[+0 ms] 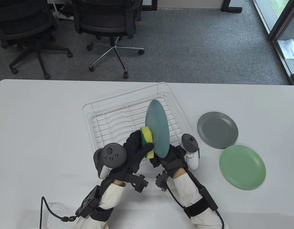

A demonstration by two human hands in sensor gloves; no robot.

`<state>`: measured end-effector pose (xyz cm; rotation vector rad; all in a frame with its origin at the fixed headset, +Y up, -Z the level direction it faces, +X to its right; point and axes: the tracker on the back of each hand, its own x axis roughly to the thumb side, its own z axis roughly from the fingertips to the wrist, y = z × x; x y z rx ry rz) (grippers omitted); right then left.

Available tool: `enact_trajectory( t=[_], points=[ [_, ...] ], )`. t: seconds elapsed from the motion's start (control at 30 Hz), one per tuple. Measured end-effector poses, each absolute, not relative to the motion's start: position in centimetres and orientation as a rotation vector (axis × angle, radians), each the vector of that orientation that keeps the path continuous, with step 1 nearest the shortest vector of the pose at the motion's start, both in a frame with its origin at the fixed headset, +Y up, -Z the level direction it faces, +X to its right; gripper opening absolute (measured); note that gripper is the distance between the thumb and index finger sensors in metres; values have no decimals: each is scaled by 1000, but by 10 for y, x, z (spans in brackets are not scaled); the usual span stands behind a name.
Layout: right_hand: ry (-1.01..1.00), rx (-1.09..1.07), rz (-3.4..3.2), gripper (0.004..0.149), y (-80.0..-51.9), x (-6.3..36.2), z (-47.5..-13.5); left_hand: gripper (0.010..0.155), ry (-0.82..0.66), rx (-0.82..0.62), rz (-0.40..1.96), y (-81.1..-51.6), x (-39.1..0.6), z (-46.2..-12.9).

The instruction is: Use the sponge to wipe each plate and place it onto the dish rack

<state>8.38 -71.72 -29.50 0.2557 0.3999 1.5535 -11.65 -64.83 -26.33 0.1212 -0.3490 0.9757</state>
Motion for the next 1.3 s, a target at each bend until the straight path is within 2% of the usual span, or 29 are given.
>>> enact_trajectory(
  t=[0.13,0.23,0.4,0.7,0.87,1.0,1.1,1.2,1.3],
  points=[
    [390,325,1718,45,-710,80,-294,80,-283,128,1014,-658,-135,-275],
    [413,356,1735,44,-709,74,-293,80,-257,79,1227,-667,-152,-284],
    [428,379,1785,43,-710,72,-293,81,-324,24,1420,-672,-171,-295],
    [364,263,1935,44,-717,79,-296,80,-387,170,1509,-647,-182,-281],
    [359,202,1889,45,-721,86,-298,81,-450,216,1457,-631,-165,-266],
    [354,172,1824,45,-723,94,-300,83,-566,164,1402,-625,-146,-258],
    [383,191,1728,45,-723,97,-301,84,-660,101,1260,-628,-132,-259],
    [405,227,1665,45,-722,96,-301,83,-634,75,1099,-638,-125,-265],
    [408,274,1643,44,-718,94,-301,82,-534,65,1077,-654,-129,-275]
  ],
)
